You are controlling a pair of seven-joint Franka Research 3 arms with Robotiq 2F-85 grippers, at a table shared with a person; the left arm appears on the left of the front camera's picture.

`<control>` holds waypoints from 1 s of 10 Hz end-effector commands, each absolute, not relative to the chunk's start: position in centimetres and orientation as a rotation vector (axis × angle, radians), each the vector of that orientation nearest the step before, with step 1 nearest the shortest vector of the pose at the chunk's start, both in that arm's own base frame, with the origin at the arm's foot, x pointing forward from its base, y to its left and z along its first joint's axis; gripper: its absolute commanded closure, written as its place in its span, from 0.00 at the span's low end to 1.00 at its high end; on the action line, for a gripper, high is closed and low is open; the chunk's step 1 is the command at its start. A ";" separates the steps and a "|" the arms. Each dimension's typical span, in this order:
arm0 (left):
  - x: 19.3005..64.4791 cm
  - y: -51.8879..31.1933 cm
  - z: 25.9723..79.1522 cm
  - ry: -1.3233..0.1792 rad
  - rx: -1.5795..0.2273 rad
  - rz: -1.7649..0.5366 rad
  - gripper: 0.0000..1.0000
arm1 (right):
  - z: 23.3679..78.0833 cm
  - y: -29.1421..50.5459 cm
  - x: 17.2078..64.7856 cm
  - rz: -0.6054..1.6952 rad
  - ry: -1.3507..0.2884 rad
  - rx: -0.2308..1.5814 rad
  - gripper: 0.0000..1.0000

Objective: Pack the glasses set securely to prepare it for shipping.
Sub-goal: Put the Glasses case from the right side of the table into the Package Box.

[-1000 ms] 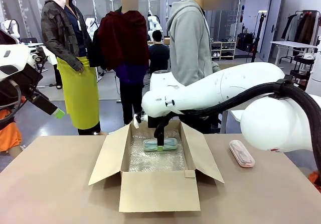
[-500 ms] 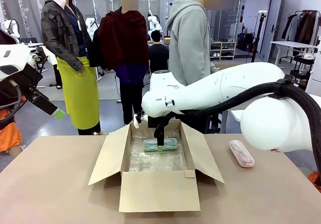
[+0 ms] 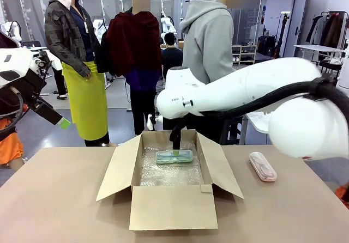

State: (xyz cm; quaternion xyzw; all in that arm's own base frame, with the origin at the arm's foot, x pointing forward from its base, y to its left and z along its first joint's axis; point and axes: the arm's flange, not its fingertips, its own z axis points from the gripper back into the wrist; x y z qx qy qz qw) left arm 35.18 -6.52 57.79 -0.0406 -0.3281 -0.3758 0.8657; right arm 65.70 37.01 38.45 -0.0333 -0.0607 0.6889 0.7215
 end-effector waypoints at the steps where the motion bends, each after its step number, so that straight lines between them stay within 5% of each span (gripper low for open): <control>1: 35.1 -6.4 57.8 -0.692 -0.079 -0.794 0.00 | 42.1 33.9 61.5 1.395 -0.133 -0.132 0.00; 10: 35.1 -6.4 57.8 -0.692 -0.079 -0.794 0.00 | 47.1 17.9 52.3 0.746 -0.324 -0.075 0.00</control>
